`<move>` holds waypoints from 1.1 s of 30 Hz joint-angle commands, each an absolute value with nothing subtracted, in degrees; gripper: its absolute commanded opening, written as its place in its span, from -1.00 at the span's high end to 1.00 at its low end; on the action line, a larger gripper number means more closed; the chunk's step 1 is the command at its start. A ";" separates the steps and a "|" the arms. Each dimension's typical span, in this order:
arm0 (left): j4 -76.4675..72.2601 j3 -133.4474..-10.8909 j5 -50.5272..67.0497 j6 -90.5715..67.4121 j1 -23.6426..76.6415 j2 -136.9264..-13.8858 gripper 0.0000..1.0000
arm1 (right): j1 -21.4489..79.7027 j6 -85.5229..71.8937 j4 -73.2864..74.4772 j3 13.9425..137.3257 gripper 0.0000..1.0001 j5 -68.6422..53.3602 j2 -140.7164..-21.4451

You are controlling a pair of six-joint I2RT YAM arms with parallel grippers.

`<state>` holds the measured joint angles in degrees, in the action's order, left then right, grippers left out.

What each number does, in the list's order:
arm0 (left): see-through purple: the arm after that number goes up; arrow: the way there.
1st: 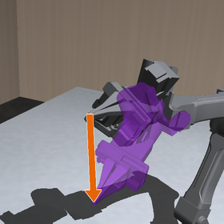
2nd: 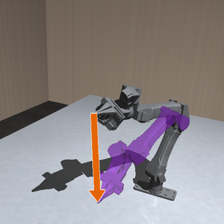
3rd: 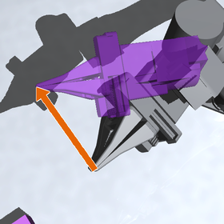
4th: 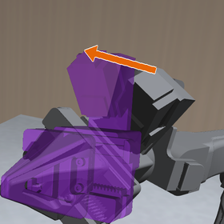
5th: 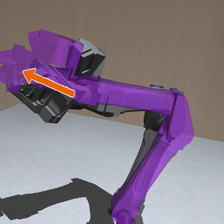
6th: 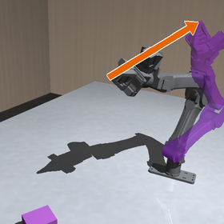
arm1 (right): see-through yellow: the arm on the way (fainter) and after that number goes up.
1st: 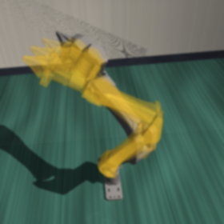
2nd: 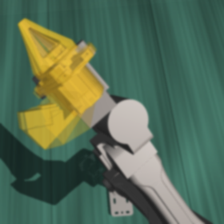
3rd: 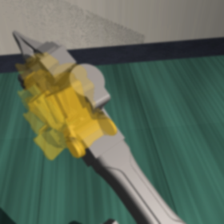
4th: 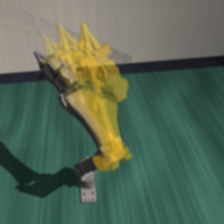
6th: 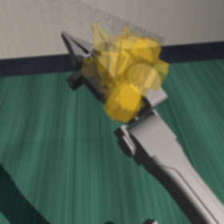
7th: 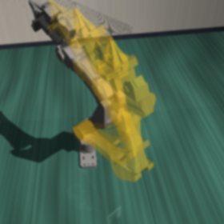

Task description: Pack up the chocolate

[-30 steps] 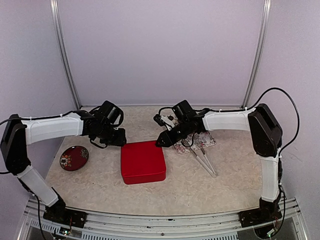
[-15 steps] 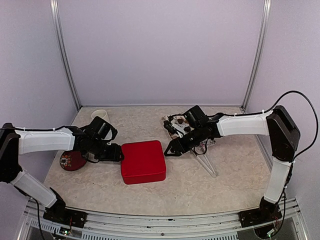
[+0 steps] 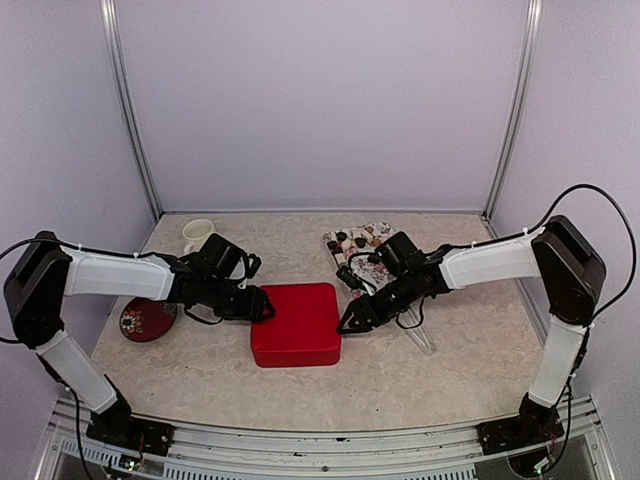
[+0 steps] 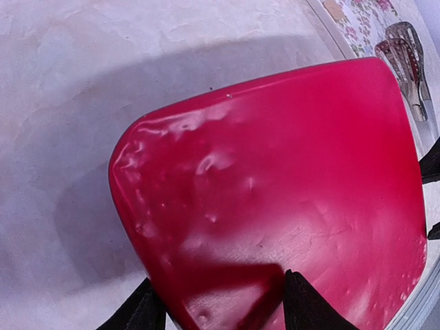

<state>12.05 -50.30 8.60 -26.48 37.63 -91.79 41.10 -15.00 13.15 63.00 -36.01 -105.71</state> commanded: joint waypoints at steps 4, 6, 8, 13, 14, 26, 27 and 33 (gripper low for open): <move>9.20 -53.18 11.36 -25.63 41.06 -94.22 -0.13 | 40.87 -16.11 11.78 60.25 -0.15 -36.73 -101.05; 9.90 -53.51 10.58 -26.11 41.59 -93.90 -0.14 | 40.66 -15.61 12.83 60.36 -0.15 -35.60 -100.23; 10.41 -53.19 9.63 -26.99 41.25 -92.80 -0.17 | 39.90 -15.56 13.17 60.25 -0.17 -35.16 -99.36; 13.00 -54.41 6.82 -26.36 38.50 -87.87 -0.62 | 37.58 -14.56 14.37 60.35 -0.61 -32.55 -94.69; 14.40 -55.42 4.90 -25.65 38.33 -86.58 -0.89 | 37.08 -14.20 14.70 60.61 -0.81 -31.98 -93.41; 13.43 -60.89 -8.13 -23.97 28.58 -74.61 -0.98 | 26.92 -13.08 14.05 63.93 -1.00 -16.49 -79.17; 13.40 -61.05 -8.66 -24.13 27.71 -74.02 -0.98 | 26.11 -14.04 12.84 63.20 -1.00 -14.28 -77.70; 14.29 -59.39 -5.93 -24.61 22.55 -71.54 -0.98 | 22.56 -17.42 7.71 56.72 -1.00 -1.64 -70.50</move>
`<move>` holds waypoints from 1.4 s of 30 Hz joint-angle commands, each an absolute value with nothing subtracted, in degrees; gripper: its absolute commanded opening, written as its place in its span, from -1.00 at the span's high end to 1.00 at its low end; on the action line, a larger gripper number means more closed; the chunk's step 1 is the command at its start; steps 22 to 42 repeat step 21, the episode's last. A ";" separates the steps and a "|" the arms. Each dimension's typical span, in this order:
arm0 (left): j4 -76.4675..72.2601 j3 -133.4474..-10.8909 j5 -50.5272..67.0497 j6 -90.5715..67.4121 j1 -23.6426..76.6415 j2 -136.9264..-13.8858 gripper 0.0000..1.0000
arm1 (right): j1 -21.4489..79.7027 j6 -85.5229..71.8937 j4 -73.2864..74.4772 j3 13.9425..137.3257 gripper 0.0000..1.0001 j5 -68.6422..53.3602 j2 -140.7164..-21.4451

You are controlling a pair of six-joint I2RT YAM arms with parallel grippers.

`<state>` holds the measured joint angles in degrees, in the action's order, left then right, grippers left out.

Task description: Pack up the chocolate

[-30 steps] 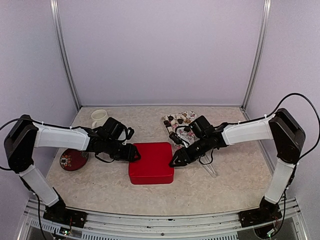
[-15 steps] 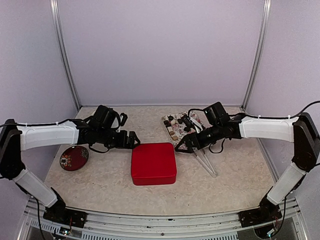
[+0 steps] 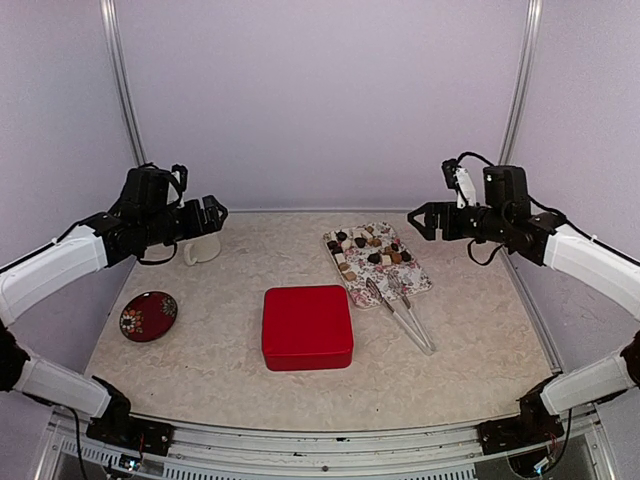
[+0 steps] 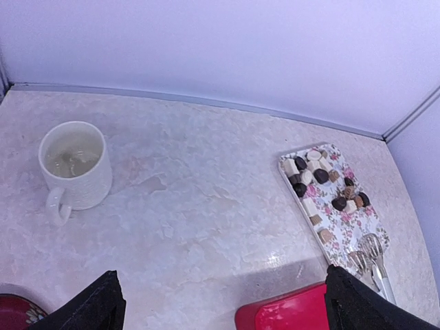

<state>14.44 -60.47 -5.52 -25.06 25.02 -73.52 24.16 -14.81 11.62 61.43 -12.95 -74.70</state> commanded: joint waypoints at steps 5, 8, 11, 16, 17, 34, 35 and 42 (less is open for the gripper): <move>9.90 -50.72 -8.70 -25.04 21.04 -65.59 -0.98 | 20.68 -19.96 1.87 46.16 -1.00 3.07 -64.03; 7.75 -45.59 -10.19 -25.81 20.92 -63.43 -0.98 | 19.62 -20.68 -2.28 39.44 -1.00 0.20 -61.23; 6.40 -41.31 -11.84 -26.81 20.92 -61.29 -0.98 | 19.56 -21.85 -4.68 33.60 -1.00 -0.01 -58.95; 3.11 -34.99 -11.87 -28.66 20.92 -57.47 -0.98 | 19.43 -22.68 -7.77 27.37 -1.00 -0.94 -55.07; 2.82 -34.30 -11.92 -28.86 20.92 -56.90 -0.98 | 19.43 -22.62 -7.93 26.92 -1.00 -0.96 -54.50; 2.46 -33.95 -12.17 -29.63 20.92 -56.80 -0.98 | 19.34 -21.68 -7.93 27.07 -1.00 -1.05 -53.98; 2.46 -33.95 -12.17 -29.63 20.92 -56.80 -0.98 | 19.34 -21.68 -7.93 27.07 -1.00 -1.05 -53.98; 2.46 -33.95 -12.17 -29.63 20.92 -56.80 -0.98 | 19.34 -21.68 -7.93 27.07 -1.00 -1.05 -53.98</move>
